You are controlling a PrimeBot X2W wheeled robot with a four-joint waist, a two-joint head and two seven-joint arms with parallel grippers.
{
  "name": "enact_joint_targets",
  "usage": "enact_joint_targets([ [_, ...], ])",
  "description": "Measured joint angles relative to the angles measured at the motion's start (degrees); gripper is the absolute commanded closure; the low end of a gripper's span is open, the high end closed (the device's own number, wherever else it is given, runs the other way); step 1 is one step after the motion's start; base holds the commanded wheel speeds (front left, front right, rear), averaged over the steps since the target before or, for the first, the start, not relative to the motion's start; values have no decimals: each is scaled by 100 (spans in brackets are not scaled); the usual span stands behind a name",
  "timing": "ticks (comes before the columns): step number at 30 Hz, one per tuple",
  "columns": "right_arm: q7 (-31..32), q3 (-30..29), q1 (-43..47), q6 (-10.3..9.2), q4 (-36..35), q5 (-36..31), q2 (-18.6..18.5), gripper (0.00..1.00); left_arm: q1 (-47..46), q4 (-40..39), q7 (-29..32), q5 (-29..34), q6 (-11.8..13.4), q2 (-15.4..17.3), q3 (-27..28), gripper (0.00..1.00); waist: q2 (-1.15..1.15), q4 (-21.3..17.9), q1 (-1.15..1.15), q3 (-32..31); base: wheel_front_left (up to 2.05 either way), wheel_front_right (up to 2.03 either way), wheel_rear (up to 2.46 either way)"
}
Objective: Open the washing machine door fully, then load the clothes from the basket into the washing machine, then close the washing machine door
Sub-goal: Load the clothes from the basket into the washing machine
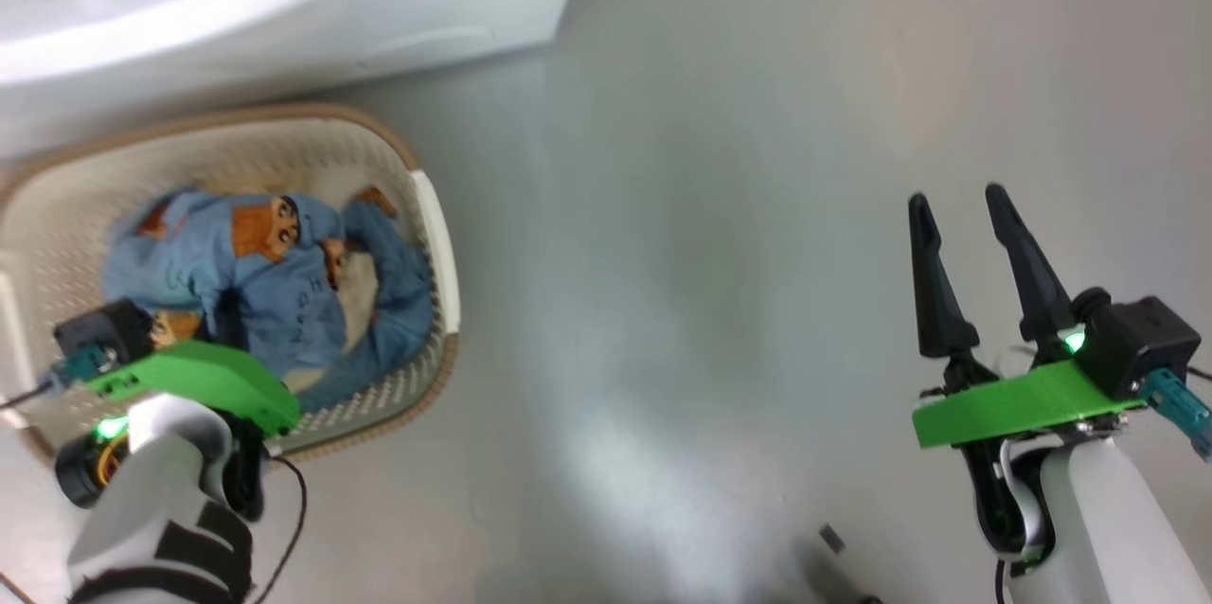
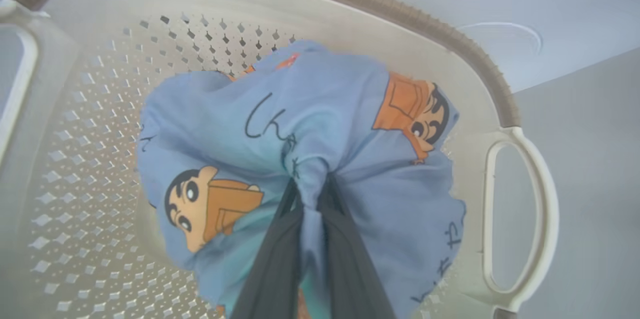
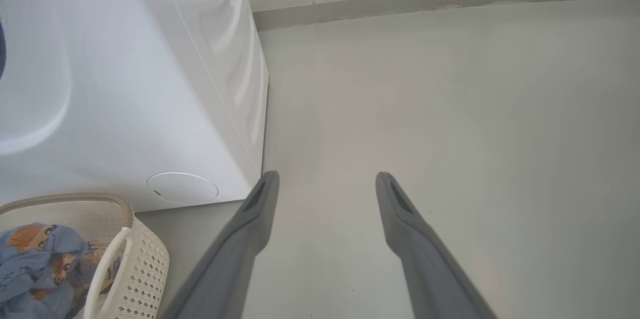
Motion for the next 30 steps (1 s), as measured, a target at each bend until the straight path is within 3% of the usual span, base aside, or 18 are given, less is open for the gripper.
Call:
enact_joint_targets([
  [4, 120, -86, 166, 0, -36, -65, 1, 0, 238, -308, -25, 81, 9, -16, -1, 100, 0, 78, 0, -270, 0, 0, 0],
  [12, 380, -302, 597, 0, -204, -300, 1, 0, 1363, -1984, -42, 687, 200, -29, 208, 100, 0, 273, -1, -1029, 0, 0, 0],
  [20, 673, -447, 1135, 0, -336, -345, -24, 0, 2678, -3499, -42, 1292, 345, -332, 298, 100, 0, 430, -1, -1927, 0, 0, 0],
  [30, 901, -555, 1654, 0, -469, -391, -56, 0, 3681, -4444, -42, 1502, 465, -355, 283, 100, 0, 575, 0, -2877, 0, 0, 0],
])
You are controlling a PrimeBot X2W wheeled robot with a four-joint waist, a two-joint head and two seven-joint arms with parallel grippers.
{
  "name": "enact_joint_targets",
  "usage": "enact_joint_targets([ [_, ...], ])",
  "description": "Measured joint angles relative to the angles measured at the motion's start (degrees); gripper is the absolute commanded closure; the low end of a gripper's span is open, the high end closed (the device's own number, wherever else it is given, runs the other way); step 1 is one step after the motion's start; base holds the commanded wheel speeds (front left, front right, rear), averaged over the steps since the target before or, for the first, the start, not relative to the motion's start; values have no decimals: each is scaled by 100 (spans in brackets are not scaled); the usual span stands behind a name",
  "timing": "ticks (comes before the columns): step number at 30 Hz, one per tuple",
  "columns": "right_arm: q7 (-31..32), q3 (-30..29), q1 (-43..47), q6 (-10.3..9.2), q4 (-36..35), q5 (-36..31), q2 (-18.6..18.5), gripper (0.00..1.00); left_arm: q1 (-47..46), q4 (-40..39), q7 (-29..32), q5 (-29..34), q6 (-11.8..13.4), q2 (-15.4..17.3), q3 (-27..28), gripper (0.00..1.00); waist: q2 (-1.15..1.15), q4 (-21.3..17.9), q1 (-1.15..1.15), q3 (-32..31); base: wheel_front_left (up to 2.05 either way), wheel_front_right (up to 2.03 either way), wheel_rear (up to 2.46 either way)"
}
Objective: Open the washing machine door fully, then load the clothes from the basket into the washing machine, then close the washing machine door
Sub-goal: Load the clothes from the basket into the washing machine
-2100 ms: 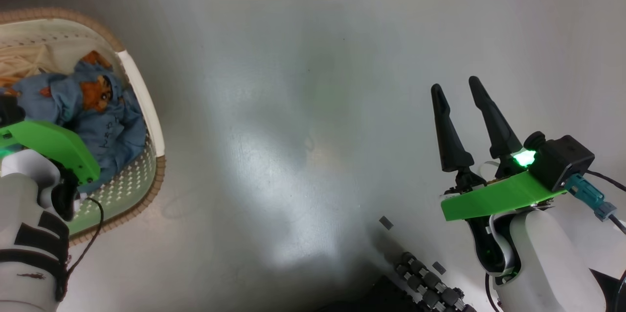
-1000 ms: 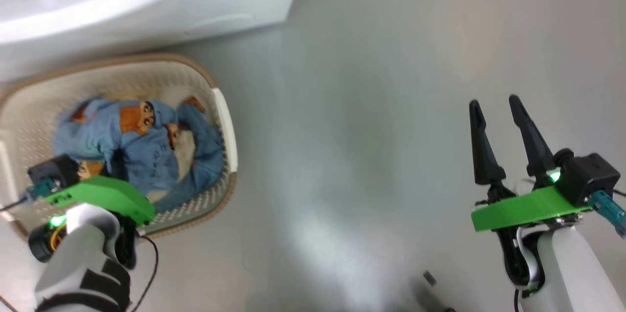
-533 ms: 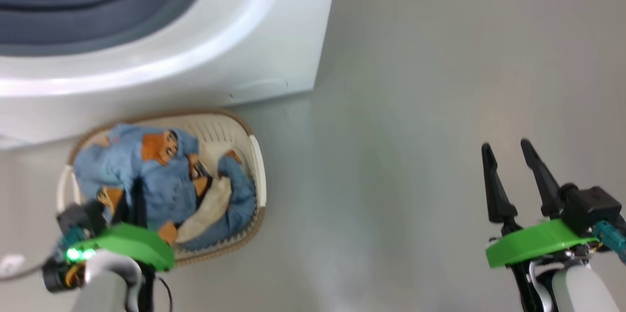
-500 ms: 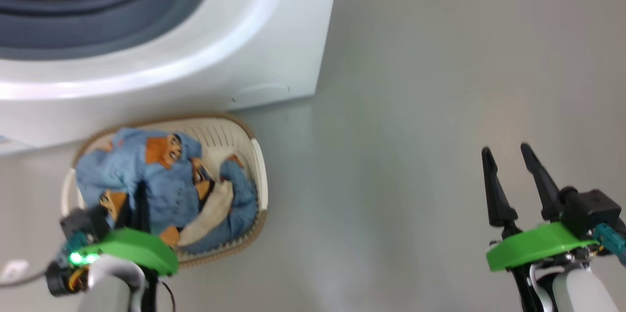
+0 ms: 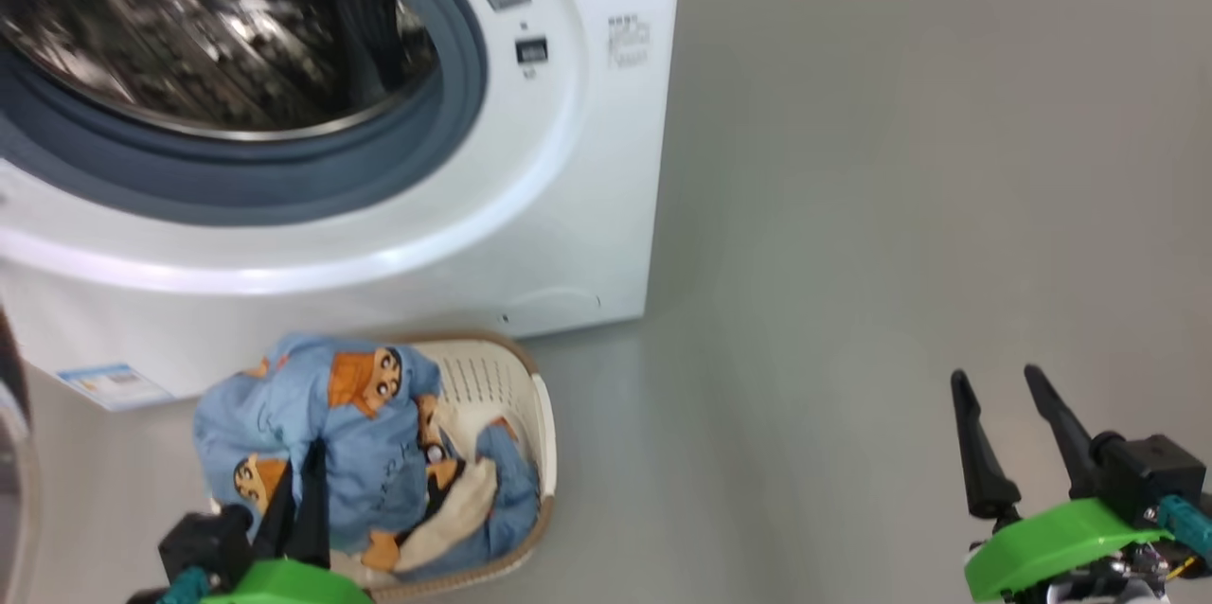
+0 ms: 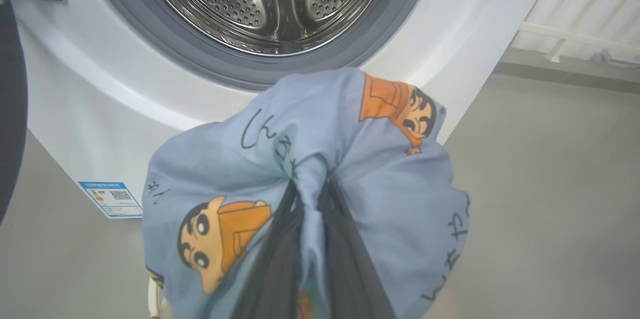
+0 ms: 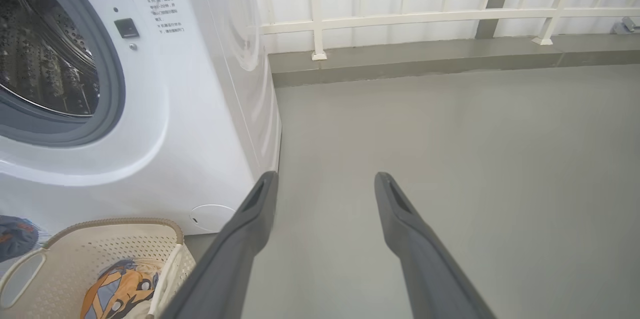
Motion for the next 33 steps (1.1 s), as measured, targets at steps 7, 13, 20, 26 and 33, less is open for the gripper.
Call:
enact_joint_targets([
  [7, 144, 9, 291, 0, -181, -59, -63, 0, 475, -527, 131, 43, 109, 36, -22, 100, 0, 139, 0, -530, 0, 0, 0],
  [13, 254, 11, 460, 0, -328, -74, -54, 0, 883, -1012, 330, 42, 242, 101, -59, 100, 0, 307, 0, -898, 0, 0, 0],
  [20, 276, 35, 547, 0, -371, -99, -27, 0, 1033, -1372, 490, 42, 314, 134, -92, 100, 0, 444, 1, -1051, 0, 0, 0],
  [26, 276, 58, 565, 0, -366, -98, 15, 0, 1147, -1539, 565, 42, 381, 167, -104, 100, 0, 469, 1, -1078, 0, 0, 0],
  [33, 276, 91, 565, 0, -354, -98, 38, 0, 1161, -1626, 590, -19, 401, 187, -99, 100, 0, 446, 1, -1066, 0, 0, 0],
])
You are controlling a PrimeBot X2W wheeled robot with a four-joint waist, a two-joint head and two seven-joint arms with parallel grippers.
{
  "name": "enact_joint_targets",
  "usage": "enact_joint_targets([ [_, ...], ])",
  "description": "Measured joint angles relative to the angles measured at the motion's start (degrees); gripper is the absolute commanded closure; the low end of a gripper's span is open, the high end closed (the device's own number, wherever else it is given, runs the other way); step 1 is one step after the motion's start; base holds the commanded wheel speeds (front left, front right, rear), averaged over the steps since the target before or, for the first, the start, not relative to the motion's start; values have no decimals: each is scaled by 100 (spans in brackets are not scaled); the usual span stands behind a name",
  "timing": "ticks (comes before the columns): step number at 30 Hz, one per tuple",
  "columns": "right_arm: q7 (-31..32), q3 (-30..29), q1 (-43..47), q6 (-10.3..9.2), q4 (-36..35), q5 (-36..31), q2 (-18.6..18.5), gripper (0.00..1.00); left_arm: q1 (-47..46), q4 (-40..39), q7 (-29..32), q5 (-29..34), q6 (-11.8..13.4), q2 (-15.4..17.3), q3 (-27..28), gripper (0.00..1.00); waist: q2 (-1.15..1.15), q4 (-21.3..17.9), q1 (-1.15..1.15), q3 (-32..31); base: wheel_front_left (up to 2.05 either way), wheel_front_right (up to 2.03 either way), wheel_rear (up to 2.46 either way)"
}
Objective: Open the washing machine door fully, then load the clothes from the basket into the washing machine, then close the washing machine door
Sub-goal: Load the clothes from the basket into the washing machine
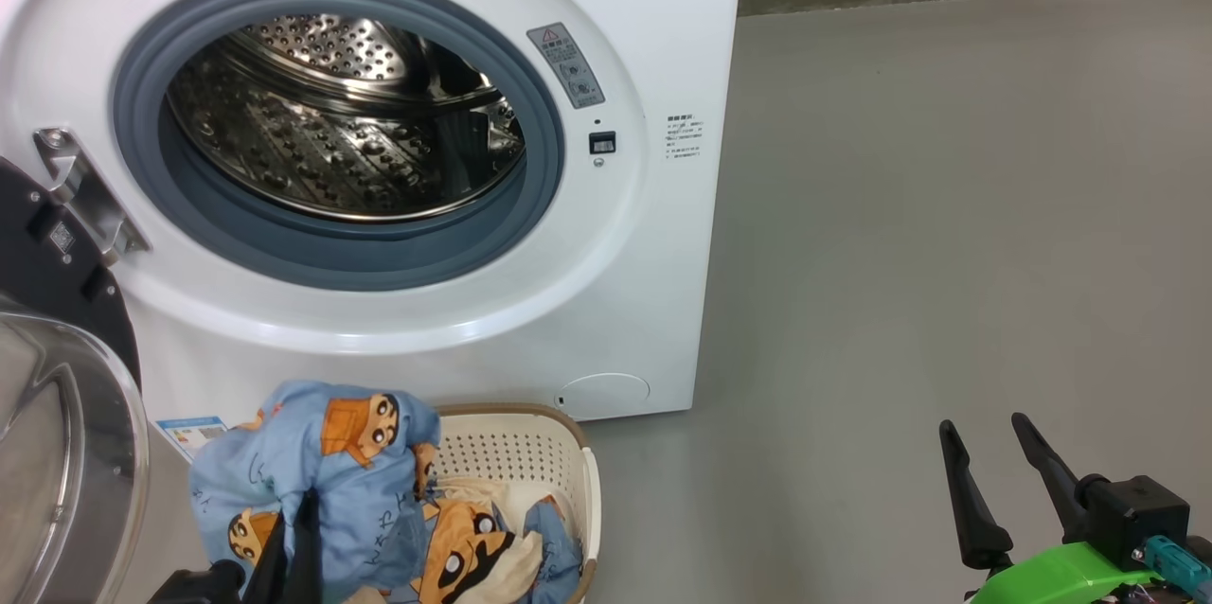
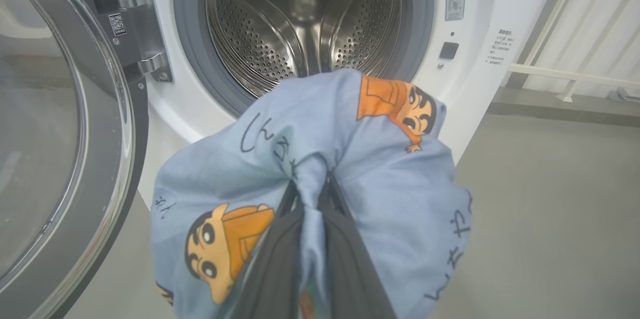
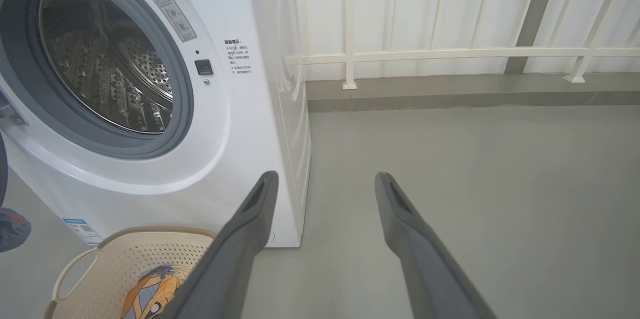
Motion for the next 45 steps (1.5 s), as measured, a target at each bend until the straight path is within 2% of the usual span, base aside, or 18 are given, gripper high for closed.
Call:
enact_joint_targets([
  [13, 1, 59, -1, 0, -3, 1, 3, 0, 0, -5, 51, -93, 8, 15, -37, 100, 0, -36, 0, 83, 0, 0, 0],
  [22, 0, 90, -35, 0, -103, 35, 10, 0, -198, 157, 244, -101, 20, 126, -82, 100, 0, -177, 0, 401, 0, 0, 0],
  [28, -45, 71, -203, 0, -148, 47, 13, 0, -789, 504, 544, -190, -144, 253, -122, 100, 0, -268, 0, 728, 0, 0, 0],
  [35, -216, 118, -551, 0, -118, 163, 16, 0, -1948, 987, 1099, -222, -316, 464, -163, 100, 0, -423, 1, 1291, 0, 0, 0],
  [45, -667, 319, -1073, 0, 241, 528, 16, 0, -3657, 1660, 1836, -277, -468, 977, -12, 100, 0, -776, 1, 2118, 0, 0, 0],
])
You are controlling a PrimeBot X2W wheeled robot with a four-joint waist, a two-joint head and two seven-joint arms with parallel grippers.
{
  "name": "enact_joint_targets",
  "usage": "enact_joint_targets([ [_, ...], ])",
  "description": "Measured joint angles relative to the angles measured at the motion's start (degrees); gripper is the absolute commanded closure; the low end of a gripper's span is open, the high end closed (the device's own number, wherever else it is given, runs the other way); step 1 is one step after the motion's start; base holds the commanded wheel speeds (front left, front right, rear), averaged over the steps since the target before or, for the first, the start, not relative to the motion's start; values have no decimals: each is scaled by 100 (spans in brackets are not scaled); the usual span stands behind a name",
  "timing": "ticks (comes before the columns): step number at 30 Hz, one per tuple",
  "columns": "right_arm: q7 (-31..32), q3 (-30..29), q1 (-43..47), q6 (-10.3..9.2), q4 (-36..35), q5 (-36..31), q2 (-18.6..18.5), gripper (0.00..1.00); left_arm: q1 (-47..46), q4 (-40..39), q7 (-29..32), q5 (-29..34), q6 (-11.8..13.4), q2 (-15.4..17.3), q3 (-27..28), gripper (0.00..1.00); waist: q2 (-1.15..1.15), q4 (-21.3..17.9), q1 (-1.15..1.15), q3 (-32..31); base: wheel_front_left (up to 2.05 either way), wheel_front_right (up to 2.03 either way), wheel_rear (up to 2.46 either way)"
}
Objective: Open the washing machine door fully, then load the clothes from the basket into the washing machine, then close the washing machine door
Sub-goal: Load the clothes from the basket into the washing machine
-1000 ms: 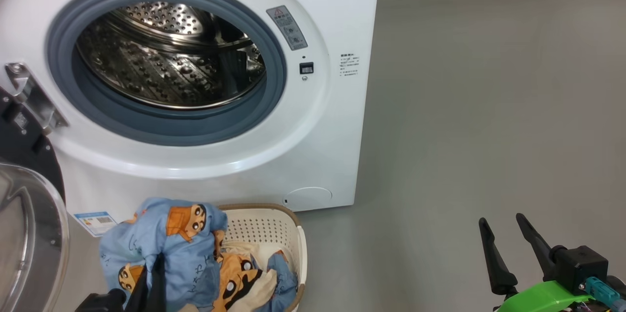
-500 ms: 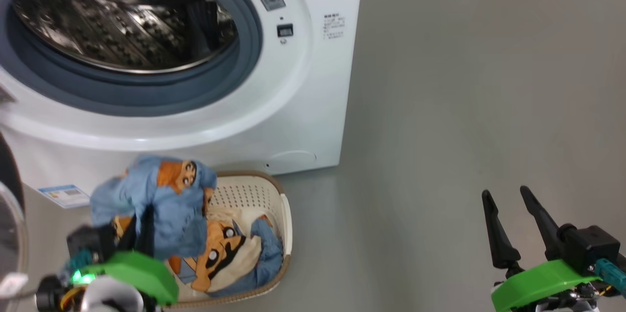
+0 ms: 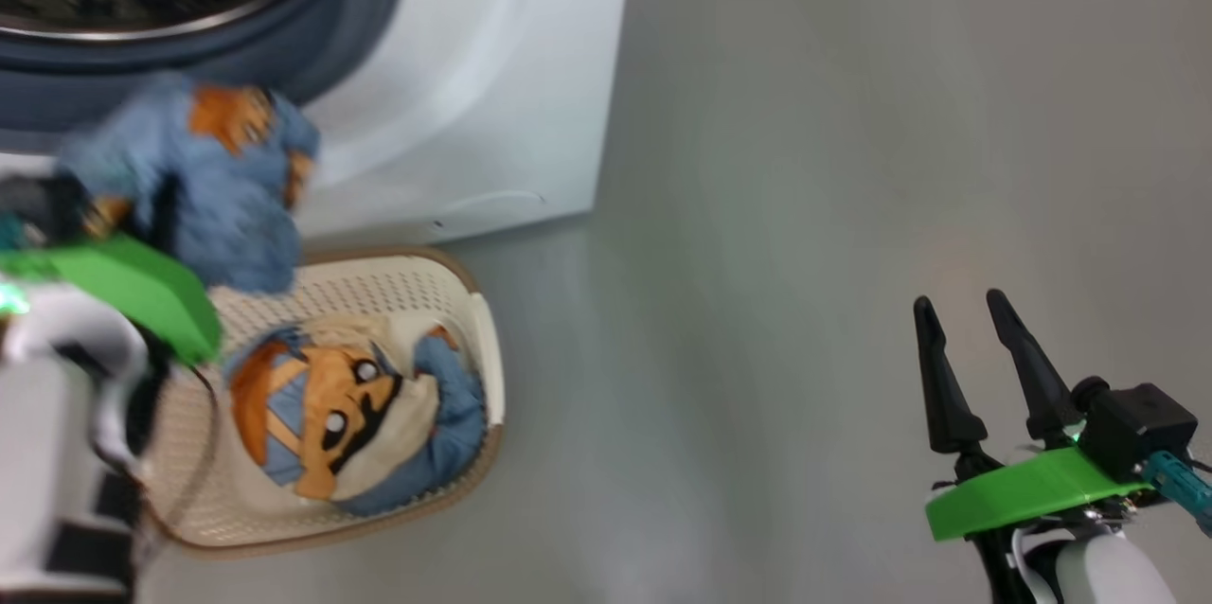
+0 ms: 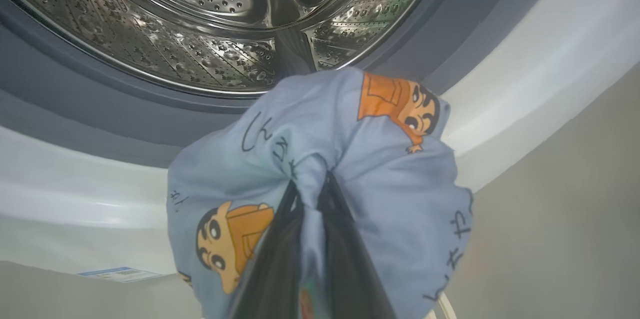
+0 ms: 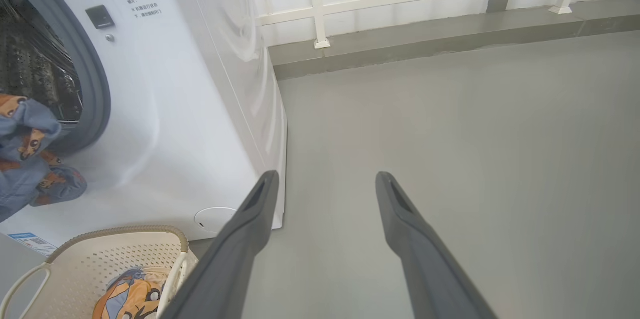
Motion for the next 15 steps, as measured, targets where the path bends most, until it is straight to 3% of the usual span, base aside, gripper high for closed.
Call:
enact_joint_targets([
  [15, -554, 476, -759, 1, 622, 637, -2, 0, -2189, 527, 1194, -121, -97, 938, 218, 100, 0, -695, 0, 1175, 0, 0, 0],
])
